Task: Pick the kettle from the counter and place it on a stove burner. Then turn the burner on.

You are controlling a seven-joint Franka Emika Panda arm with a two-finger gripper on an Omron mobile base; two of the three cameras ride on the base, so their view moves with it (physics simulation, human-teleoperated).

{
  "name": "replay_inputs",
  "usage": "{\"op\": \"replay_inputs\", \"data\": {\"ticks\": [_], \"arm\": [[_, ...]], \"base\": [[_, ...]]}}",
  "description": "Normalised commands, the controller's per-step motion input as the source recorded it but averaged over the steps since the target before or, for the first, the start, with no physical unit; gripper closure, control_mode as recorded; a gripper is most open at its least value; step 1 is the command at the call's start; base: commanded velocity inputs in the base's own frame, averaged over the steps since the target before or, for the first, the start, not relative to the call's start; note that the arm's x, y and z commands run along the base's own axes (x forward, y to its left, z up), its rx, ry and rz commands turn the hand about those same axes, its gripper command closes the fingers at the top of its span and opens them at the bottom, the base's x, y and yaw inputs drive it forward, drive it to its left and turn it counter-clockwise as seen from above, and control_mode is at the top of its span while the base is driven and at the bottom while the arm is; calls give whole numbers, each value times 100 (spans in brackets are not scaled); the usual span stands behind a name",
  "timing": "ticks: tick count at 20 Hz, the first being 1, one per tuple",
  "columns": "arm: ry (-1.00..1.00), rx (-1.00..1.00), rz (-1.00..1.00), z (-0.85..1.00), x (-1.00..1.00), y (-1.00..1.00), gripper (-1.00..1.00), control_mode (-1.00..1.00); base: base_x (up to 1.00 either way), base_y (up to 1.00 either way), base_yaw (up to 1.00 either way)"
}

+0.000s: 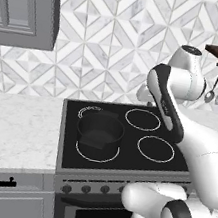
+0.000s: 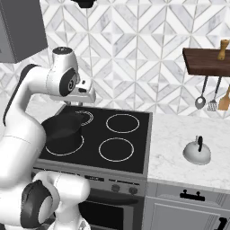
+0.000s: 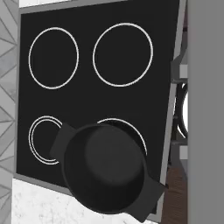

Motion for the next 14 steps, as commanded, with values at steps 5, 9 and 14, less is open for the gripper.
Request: {"op": "replay_inputs", "data": {"ticks": [5,9,14], "arm": [[-3,0,2,0,3,-50,-100,-100],[-12,0,-1,0,-47,-100,-100,-100],[-17,-3,-6,0,-33,-100,-100,-100]], "base": [[0,0,0],[0,0,0],[0,0,0]]}}
